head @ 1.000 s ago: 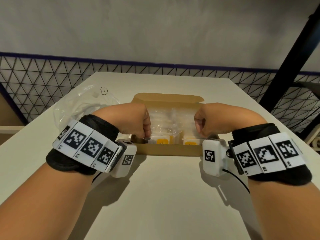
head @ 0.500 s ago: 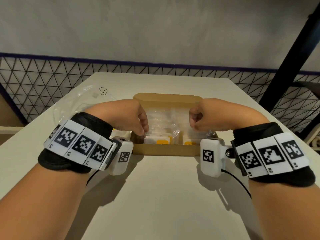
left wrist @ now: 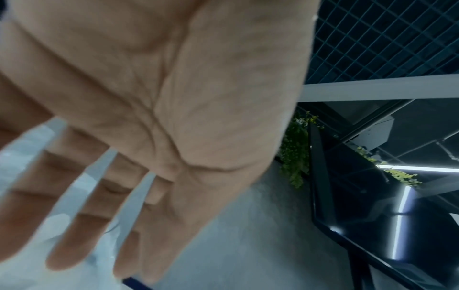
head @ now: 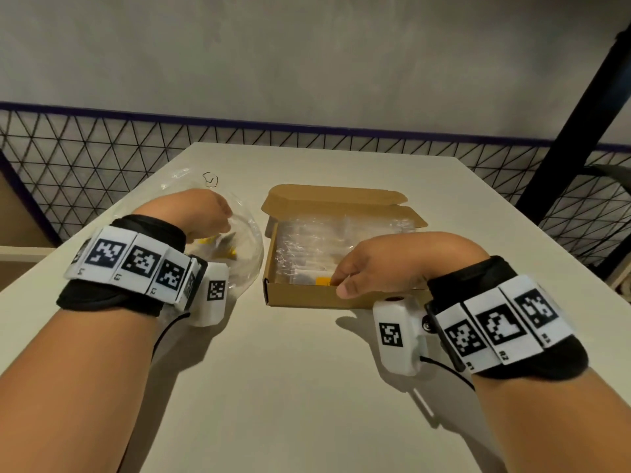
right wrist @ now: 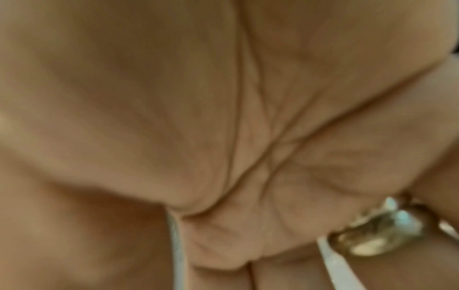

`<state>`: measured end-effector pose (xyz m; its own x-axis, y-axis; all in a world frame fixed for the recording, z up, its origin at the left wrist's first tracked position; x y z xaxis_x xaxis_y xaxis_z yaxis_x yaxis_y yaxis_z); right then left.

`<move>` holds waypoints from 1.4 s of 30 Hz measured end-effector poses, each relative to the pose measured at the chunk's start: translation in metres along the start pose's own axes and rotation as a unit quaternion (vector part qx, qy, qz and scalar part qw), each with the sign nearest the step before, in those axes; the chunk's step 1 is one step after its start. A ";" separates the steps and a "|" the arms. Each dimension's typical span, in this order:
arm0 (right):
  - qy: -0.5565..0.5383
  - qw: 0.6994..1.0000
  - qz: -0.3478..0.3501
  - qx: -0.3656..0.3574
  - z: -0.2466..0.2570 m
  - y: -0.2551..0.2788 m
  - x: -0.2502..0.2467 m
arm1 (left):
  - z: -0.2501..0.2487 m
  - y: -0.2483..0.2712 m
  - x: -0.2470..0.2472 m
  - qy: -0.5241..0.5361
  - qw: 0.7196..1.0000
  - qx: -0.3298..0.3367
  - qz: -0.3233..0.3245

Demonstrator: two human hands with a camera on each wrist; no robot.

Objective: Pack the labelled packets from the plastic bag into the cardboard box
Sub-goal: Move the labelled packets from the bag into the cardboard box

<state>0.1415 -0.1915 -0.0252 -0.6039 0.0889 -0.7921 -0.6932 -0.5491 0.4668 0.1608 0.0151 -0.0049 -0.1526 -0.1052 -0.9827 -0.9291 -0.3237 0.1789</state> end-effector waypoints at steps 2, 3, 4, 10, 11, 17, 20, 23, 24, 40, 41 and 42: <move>0.007 1.000 -0.002 0.005 -0.001 -0.001 0.001 | 0.001 0.001 0.009 -0.015 0.999 0.003 0.042; 0.009 1.000 -0.005 0.007 -0.001 -0.001 0.001 | 0.000 0.001 0.013 -0.021 0.998 0.012 0.059; 0.010 1.000 -0.007 0.010 -0.002 -0.002 0.001 | -0.002 0.002 0.017 -0.032 0.997 0.022 0.074; 0.009 1.000 -0.009 0.007 -0.001 -0.001 -0.002 | -0.009 0.004 0.035 -0.091 0.983 0.066 0.147; 0.006 1.000 -0.010 0.005 -0.001 -0.001 -0.003 | -0.011 0.004 0.038 -0.107 0.979 0.071 0.156; -0.012 0.999 -0.032 0.002 -0.002 0.001 -0.010 | -0.007 0.000 0.042 -0.207 0.961 0.069 0.172; -0.017 0.999 -0.035 0.002 -0.002 0.002 -0.011 | 0.004 -0.011 0.047 -0.235 0.955 0.071 0.166; -0.026 0.999 -0.038 0.000 -0.002 0.002 -0.012 | 0.007 -0.015 0.046 -0.243 0.956 0.060 0.155; -0.027 0.999 -0.040 -0.002 -0.002 0.002 -0.012 | 0.005 -0.012 0.043 -0.235 0.959 0.055 0.149; -0.099 0.982 -0.145 -0.066 -0.004 0.011 -0.045 | -0.004 0.006 -0.033 -0.048 0.994 0.065 -0.068; -0.111 0.977 -0.165 -0.072 -0.004 0.012 -0.049 | -0.010 0.011 -0.040 -0.026 0.992 0.081 -0.094; -0.125 0.971 -0.188 -0.078 -0.004 0.013 -0.053 | -0.018 0.017 -0.046 -0.006 0.988 0.103 -0.115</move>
<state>0.1665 -0.2070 0.0213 -0.4104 0.4963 -0.7650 -0.8268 -0.5563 0.0826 0.1581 -0.0026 0.0438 0.0676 -0.0391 -0.9970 -0.9883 -0.1396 -0.0615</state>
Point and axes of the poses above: each hand's wrist, its own y-axis away from the middle knuckle, its own x-axis out of the palm, z = x × y, the point moved 9 cm from there along -y, towards the middle knuckle, and after that the axes turned 13 degrees about -y, right-handed, at the moved point
